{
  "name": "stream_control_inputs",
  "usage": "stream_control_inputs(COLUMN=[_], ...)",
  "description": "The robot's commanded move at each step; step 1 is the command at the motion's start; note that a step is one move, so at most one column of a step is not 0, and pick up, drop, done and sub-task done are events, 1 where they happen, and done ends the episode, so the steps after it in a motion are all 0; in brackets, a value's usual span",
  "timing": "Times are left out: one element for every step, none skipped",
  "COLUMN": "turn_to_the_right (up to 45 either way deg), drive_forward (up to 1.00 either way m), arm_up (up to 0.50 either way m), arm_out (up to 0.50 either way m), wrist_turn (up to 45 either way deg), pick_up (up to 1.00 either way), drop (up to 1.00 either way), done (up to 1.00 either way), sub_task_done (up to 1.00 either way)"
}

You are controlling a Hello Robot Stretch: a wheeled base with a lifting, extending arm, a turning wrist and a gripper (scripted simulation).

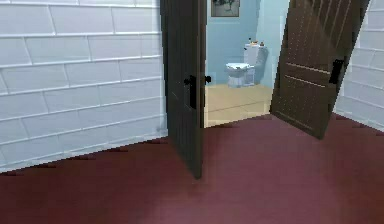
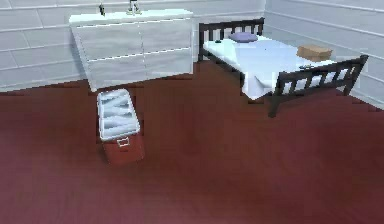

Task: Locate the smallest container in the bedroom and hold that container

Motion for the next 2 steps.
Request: stream_control_inputs(turn_to_the_right=[27.0,0.0], drive_forward=[0.0,0.15], arm_up=[0.0,0.0], arm_out=[0.0,0.0], wrist_turn=[0.0,0.0], pick_up=[0.0,0.0], drop=[0.0,0.0], done=[0.0,0.0], sub_task_done=[0.0,0.0])
